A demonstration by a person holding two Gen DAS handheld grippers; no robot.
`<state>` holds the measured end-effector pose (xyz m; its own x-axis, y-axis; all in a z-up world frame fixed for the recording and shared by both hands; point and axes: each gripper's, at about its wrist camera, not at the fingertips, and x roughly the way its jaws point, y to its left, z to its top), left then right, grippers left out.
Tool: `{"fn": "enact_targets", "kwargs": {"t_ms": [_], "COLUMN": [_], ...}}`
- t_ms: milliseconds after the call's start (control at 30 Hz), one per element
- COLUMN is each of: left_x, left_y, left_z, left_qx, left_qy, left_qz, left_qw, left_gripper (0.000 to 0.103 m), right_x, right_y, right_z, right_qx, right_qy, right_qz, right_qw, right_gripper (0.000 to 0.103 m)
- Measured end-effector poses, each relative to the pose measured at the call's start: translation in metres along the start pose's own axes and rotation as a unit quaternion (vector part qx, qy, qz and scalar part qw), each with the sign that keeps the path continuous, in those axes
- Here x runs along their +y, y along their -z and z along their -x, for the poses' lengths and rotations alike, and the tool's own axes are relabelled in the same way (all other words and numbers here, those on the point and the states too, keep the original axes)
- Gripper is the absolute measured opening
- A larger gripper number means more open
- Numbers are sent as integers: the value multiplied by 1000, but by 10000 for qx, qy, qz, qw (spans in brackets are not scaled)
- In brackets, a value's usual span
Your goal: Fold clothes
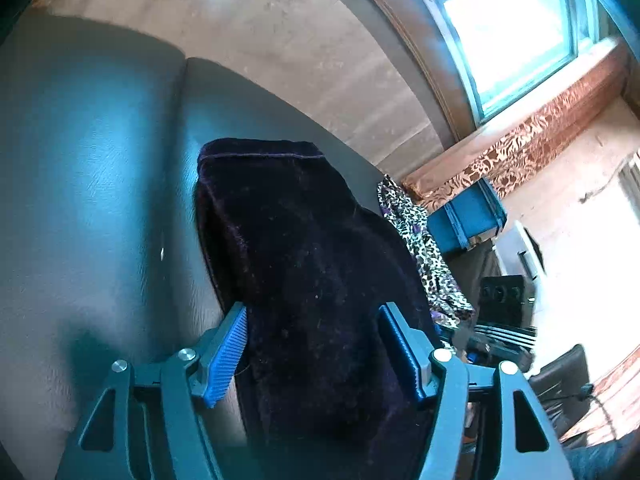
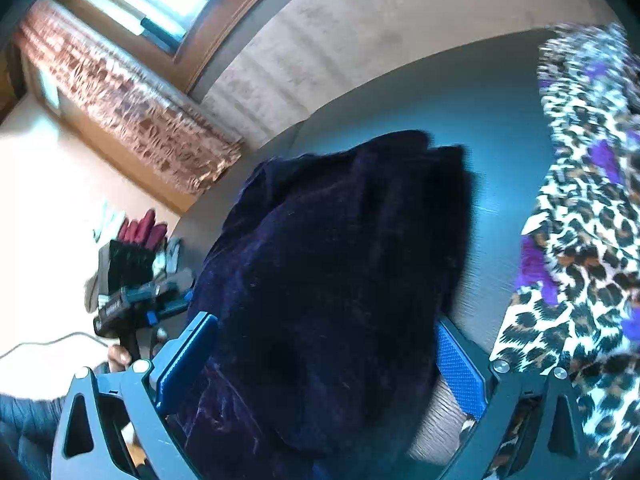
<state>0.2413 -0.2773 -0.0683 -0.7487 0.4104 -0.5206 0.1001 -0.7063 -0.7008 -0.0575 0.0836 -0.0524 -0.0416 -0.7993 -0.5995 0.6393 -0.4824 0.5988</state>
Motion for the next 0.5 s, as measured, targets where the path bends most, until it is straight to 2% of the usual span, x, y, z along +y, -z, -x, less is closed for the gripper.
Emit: {"fn": "enact_targets", "kwargs": {"t_ms": [67,133,233,367,433,500], "left_x": [-2,-5,-5,-2,-4,-3], "left_y": [0,0,-1,3,6,7], "left_z": [-4,-5,-2,6,9,12], "left_qx": [-23,115,256,177,121,51], "left_qy": [-30,-97,-261,-492,-623,-702], "left_qz": [-95,-193,-235,-205,-216,-106], "left_qw": [9999,9997,9991,9984,9977,9975], "left_gripper": [66,65,63,61,62,63], "right_x": [7,13,20,6,-6,-13], "right_y": [2,4,5,13,20,22], "right_z": [-9,-13,-12,6,22,35], "right_qx": [76,165,494,546,391,197], "right_qy": [96,191,395,589,513,583], "right_qz": [287,547,893,674,557,144], "right_qw": [9995,9982,9940,9945,9964,9980], "right_gripper": [103,103,103,101,101,101]}}
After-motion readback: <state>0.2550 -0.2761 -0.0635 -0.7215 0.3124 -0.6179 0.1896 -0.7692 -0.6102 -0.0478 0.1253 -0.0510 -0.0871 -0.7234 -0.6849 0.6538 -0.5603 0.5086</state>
